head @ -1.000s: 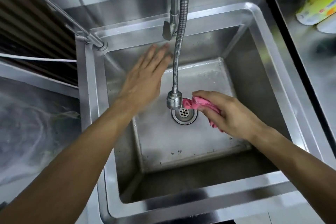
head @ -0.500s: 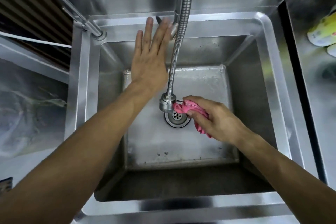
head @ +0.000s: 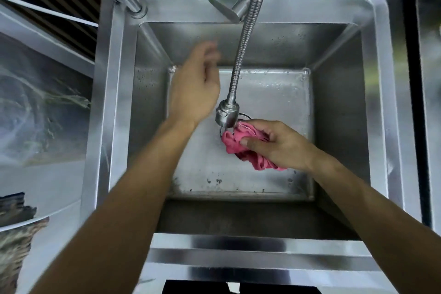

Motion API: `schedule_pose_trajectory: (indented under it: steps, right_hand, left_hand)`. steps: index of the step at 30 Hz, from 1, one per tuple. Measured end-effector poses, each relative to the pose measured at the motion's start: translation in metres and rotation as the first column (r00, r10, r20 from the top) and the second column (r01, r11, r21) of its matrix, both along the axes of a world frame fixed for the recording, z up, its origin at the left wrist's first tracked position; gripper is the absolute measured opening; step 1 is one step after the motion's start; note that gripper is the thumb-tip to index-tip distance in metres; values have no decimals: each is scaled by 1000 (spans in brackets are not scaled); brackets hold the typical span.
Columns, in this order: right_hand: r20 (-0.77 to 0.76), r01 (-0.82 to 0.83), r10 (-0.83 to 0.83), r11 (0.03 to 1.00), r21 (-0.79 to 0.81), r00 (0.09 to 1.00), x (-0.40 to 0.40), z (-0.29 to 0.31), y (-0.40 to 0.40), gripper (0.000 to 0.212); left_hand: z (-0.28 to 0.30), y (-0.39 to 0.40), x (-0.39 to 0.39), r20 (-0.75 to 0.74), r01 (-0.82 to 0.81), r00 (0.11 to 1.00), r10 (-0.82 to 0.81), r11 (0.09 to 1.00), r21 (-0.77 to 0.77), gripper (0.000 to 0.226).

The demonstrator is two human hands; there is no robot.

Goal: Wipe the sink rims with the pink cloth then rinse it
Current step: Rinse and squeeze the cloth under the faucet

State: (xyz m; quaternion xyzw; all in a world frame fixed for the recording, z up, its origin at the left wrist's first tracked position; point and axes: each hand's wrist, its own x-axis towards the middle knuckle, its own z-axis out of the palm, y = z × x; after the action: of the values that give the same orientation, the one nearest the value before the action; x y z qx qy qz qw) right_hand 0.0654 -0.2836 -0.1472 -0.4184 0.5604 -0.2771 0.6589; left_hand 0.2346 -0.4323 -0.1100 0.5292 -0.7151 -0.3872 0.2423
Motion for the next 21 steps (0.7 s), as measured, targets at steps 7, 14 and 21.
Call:
schedule_pose_trajectory:
  steps: [7, 14, 21]
  right_hand:
    - [45, 32, -40, 986, 164, 998, 29, -18, 20, 26]
    - [322, 187, -402, 826, 532, 857, 32, -38, 19, 41]
    - [59, 292, -325, 904, 312, 944, 31, -58, 25, 33]
  left_hand:
    - [-49, 113, 48, -197, 119, 977, 88, 541, 833, 71]
    - [-72, 96, 63, -197, 196, 979, -45, 450, 872, 32]
    - [-88, 84, 58, -137, 22, 972, 190, 510, 860, 39]
